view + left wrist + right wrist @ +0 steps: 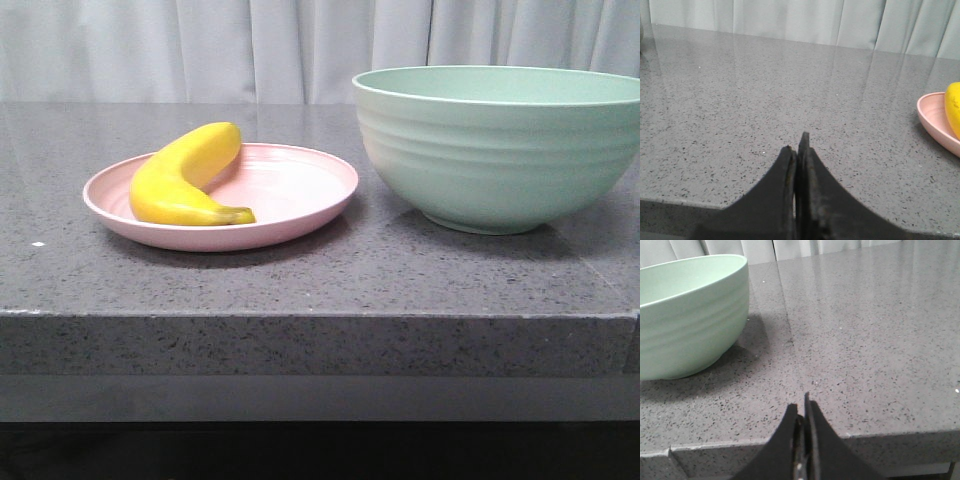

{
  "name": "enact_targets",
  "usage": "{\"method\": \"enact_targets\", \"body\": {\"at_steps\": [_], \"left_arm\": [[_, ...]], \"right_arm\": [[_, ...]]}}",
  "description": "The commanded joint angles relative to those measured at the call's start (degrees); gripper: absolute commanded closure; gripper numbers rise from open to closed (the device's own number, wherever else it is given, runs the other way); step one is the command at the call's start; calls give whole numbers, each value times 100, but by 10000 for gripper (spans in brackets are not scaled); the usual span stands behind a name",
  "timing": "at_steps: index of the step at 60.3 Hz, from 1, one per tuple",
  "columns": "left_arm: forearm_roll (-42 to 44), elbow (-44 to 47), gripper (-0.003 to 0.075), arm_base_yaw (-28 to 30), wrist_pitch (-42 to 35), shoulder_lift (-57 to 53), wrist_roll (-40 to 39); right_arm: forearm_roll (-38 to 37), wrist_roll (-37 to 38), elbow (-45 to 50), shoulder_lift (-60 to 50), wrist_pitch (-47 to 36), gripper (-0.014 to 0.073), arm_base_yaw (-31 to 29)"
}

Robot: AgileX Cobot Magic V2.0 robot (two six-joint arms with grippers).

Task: Transfer banana from pink plate to green bowl

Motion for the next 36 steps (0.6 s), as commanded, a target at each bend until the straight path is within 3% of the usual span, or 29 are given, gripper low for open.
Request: {"method": "enact_targets", "body": {"at_steps": [1,12,24,36], "left_arm": [[-58,21,741,-2,-547,-110,-29],[-58,21,741,-2,-571,-110,-29],[-47,-128,741,-2,-1228,-110,-29],[12,-1216,741,-2,-567,230,-29]], "right_arm": [[-5,-14,1,-134,-426,655,-28],[-5,-14,1,-134,-426,655,-28],[-35,-14,-259,-134,-385,655,-28],[-518,-18,-1362,127,167,655,-28]]}}
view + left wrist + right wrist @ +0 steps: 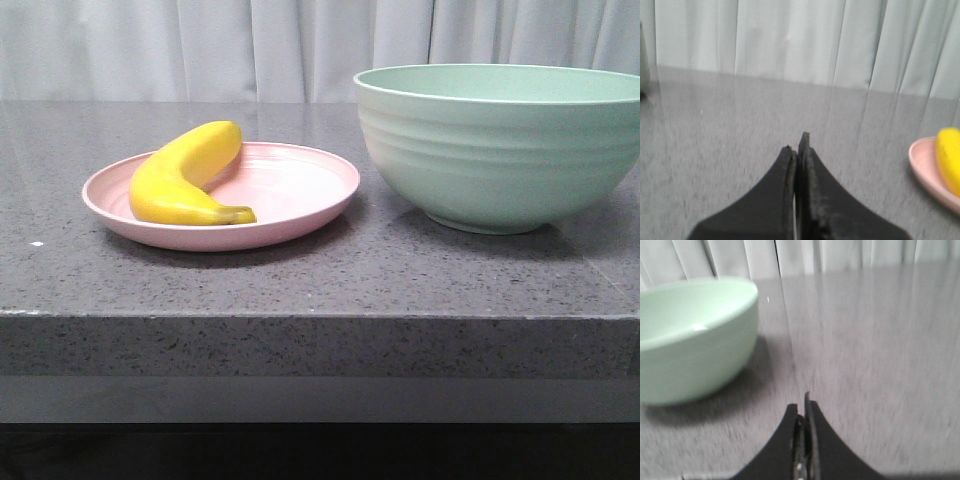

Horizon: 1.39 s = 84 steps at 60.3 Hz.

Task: Transfer banana from pink plate to green bowl

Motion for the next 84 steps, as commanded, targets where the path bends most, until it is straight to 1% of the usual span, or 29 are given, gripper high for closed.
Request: {"method": "enact_targets", "body": {"at_steps": [1,7,14,20,26,29,31,33,35,36,37,38,39,40,41,42,43,44,45,47,50,53,60,67,76,84], "left_arm": [[1,-775,741,-2,-122,294,-29],[1,-1447,741,-2,180,879,-29],[1,-1963,741,-2,192,1629,-29],[1,-2150,741,-2,180,2087,-29],[1,-2195,740,-2,145,2290,-29],[1,-2195,725,-2,145,2303,-29],[1,-2195,696,-2,145,2303,-29],[1,-2195,659,-2,145,2303,-29],[1,-2195,594,-2,138,2303,-29],[1,-2195,563,-2,125,2303,-29],[1,-2195,512,-2,125,2303,-29],[1,-2184,455,-2,125,2303,-29],[1,-2184,415,-2,137,2303,-29],[1,-2184,374,-2,138,2303,-29],[1,-2184,312,-2,138,2303,-29],[1,-2184,274,-2,138,2303,-29],[1,-2184,219,-2,138,2303,-29],[1,-2184,187,-2,138,2303,-29],[1,-2184,145,-2,138,2303,-29],[1,-2184,102,-2,126,2303,-29],[-23,-2184,58,-2,140,2303,-29],[-33,-2184,60,-2,220,2303,-29],[-33,-2260,72,-35,509,2351,-17],[-37,-2634,83,-273,1087,2726,317],[-76,-3471,82,-930,2059,3706,471],[-103,-4157,82,-1799,2423,4735,471]], "right_arm": [[-221,-18,-763,188,-209,655,-28],[-221,-18,-1427,757,34,655,-28],[-221,-18,-2082,1614,116,655,-28],[-221,-18,-2480,2164,147,655,-28],[-221,-18,-2629,2393,158,655,-28],[-221,-18,-2629,2404,138,649,-28],[-221,-18,-2629,2404,151,636,-28],[-221,-18,-2629,2404,150,604,-28],[-221,-18,-2623,2404,150,553,-28],[-221,-18,-2623,2404,156,512,-28],[-221,-18,-2623,2404,156,481,-28],[-221,-18,-2623,2404,156,430,-28],[-221,-18,-2623,2404,156,393,-28],[-221,-18,-2623,2404,156,335,-28],[-221,-18,-2623,2404,156,295,-28],[-221,-18,-2623,2404,156,235,-28],[-221,-18,-2623,2404,156,197,-28],[-221,-18,-2623,2404,151,143,-28],[-221,-18,-2623,2404,151,109,-28],[-221,-18,-2623,2404,151,36,-28],[-221,-18,-2623,2404,151,-35,-23],[-221,-18,-2623,2404,151,-71,-23],[-221,-18,-2623,2404,133,-57,-23],[-212,-18,-2623,2404,95,-57,-23],[-203,-18,-2623,2404,-5,-57,-23],[-203,-18,-2623,2404,-5,-57,-23]]}}
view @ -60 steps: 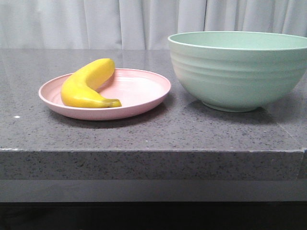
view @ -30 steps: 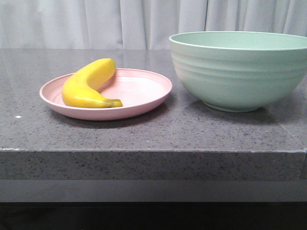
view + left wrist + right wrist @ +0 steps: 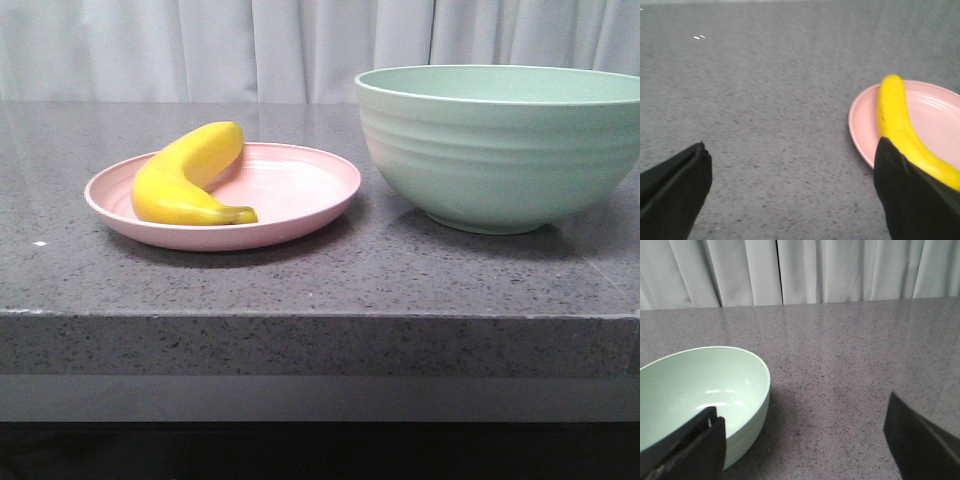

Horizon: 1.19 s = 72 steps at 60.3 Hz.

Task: Transfer banana from pink plate to green bowl

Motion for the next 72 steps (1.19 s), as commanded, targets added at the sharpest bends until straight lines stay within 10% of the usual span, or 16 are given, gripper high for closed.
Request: {"method": "enact_targets", "body": {"at_steps": [1,30,72], "left_arm": [[-92,-628,82,-584,-100,708,25],[-119,-3093,83,-1530,1108,4255,-172],[-616,-3395,95,-1569,1215,5366,-172]], "right_arm": [[-27,-18,-207,84,-507,-57,-23],[-27,-18,-207,84,-444,-57,-23],[-27,-18,-207,84,-355,-57,-23]]}}
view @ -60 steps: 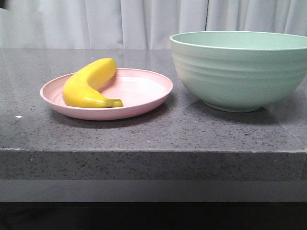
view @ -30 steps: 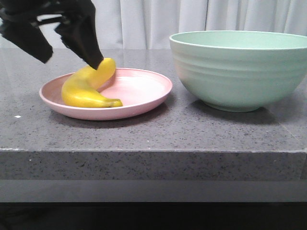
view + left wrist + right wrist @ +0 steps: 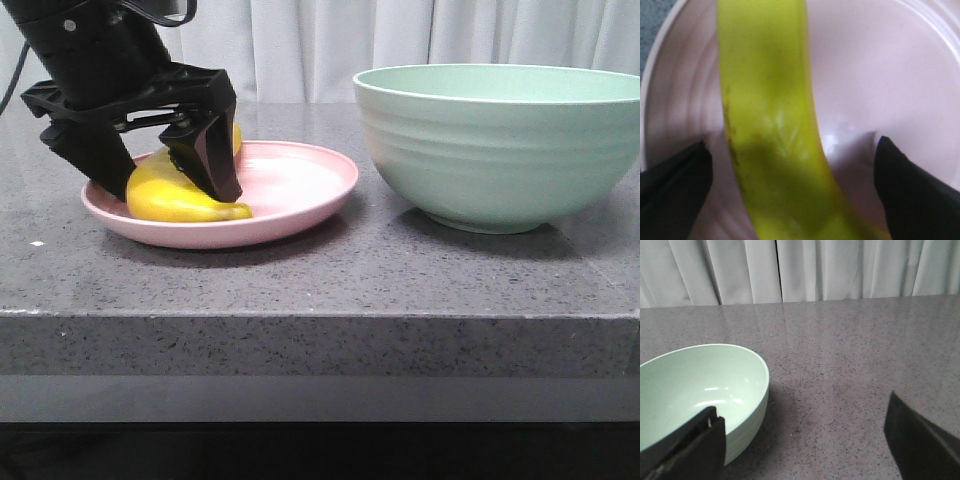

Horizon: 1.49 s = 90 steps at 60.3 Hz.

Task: Transfer banana from pink plate to green bowl

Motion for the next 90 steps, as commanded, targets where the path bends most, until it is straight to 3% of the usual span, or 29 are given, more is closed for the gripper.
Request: {"method": "enact_targets", "body": {"at_steps": [1,9,30,44,54,70,90], "left_arm": [[-121,-174,104,-54,-219,-178,-59],[-121,-174,209,-54,-245,-178,-59],[-121,-174,569,-54,-764,-166,-59],[-121,-497,615,-41,-1007,-339,-59],[-121,-843,615,-144,-935,-821,-59],[-121,-866,615,-963,-414,-1677,-59],[-121,-866,615,-1947,-291,-1919,-59]], "right_arm": [[-27,-18,-207,84,-413,-57,-23],[-27,-18,-207,84,-407,-57,-23],[-27,-18,-207,84,-407,-57,-23],[-3,-18,-207,84,-394,-57,-23],[593,-18,-212,131,-246,-57,-23],[2956,-124,-535,912,263,-57,304],[7224,-2879,-608,1901,184,-57,1481]]}}
